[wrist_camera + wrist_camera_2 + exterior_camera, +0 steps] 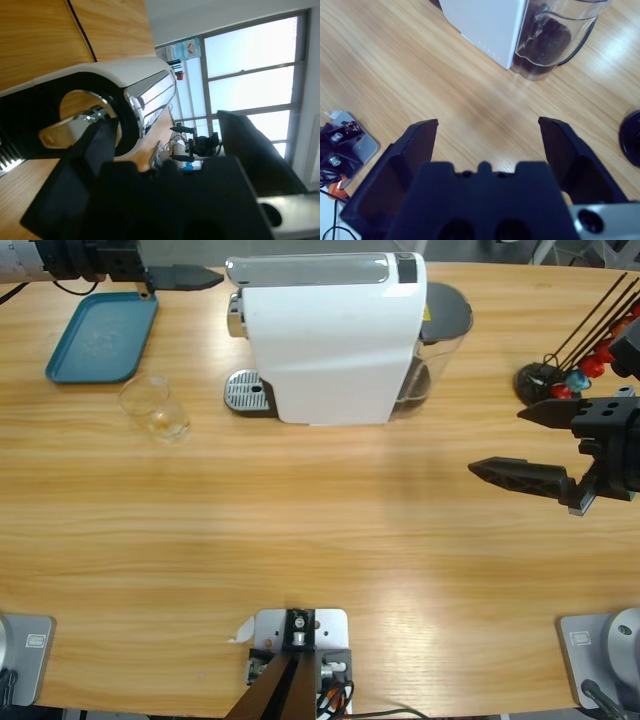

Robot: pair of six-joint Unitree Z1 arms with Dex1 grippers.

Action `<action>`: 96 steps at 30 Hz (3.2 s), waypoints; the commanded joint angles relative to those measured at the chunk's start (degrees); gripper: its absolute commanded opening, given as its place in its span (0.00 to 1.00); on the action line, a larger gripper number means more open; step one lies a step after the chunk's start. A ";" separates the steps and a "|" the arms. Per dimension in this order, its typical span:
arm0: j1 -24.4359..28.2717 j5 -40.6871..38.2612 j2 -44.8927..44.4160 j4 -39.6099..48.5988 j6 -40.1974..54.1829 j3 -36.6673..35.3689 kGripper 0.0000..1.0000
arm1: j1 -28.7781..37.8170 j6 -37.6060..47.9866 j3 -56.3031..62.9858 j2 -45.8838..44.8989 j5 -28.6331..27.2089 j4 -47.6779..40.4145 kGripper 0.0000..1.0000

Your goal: Pour coffee

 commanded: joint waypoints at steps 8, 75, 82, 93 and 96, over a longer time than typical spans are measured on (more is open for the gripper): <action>-2.40 -2.08 3.32 -5.04 -3.79 0.02 0.86 | 0.58 0.66 1.03 1.97 -1.23 -0.52 0.89; -1.30 -0.62 0.05 -5.22 -7.57 3.38 0.86 | 0.58 0.59 0.85 2.52 -1.31 -0.43 0.89; -1.31 -0.71 1.95 -5.31 -7.64 1.87 0.86 | 0.58 0.59 0.94 2.43 -1.40 -0.43 0.89; 1.20 -0.97 1.58 -6.62 -6.71 5.19 0.86 | 0.58 0.65 0.87 2.52 -1.40 -0.43 0.89; 0.74 -1.15 1.72 -6.80 -7.02 4.51 0.86 | 0.58 0.63 0.85 2.61 -1.40 -0.43 0.89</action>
